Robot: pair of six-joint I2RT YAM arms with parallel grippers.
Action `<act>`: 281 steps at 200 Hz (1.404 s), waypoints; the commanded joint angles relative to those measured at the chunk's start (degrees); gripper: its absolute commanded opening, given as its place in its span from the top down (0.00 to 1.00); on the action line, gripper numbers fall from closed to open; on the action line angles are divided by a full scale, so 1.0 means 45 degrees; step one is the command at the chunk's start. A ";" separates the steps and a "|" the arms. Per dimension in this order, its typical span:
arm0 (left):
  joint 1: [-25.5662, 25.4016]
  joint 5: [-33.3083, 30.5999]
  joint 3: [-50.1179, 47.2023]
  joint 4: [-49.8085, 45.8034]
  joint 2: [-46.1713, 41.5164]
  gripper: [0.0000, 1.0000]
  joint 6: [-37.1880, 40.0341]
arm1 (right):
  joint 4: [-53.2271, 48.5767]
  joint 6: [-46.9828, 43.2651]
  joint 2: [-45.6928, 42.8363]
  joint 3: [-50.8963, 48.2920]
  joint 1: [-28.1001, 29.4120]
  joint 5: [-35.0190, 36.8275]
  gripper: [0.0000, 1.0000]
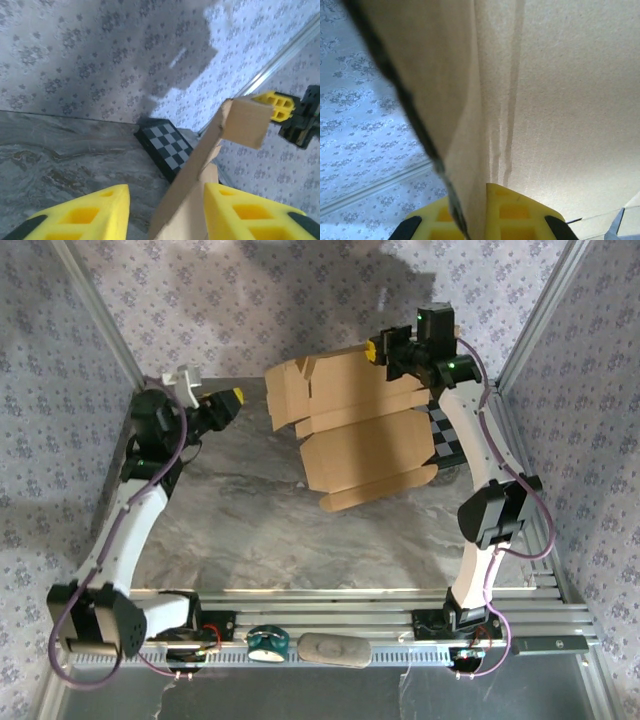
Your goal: Fold the paper box
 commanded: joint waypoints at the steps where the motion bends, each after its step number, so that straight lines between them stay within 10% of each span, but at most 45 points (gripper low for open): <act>1: -0.0478 0.1517 0.1034 0.0195 0.0998 0.50 0.0953 | -0.0180 -0.0508 0.0167 0.0692 -0.0050 -0.0556 1.00; 31: -0.1993 0.0102 0.1553 -0.0744 0.1162 0.36 0.4187 | -0.0274 -0.0390 0.0367 0.0946 -0.0031 -0.0588 1.00; 281: -0.2288 -0.0425 0.1775 0.0090 0.2301 0.34 0.4192 | -0.0447 -0.0134 0.0525 0.1222 0.0153 -0.0405 1.00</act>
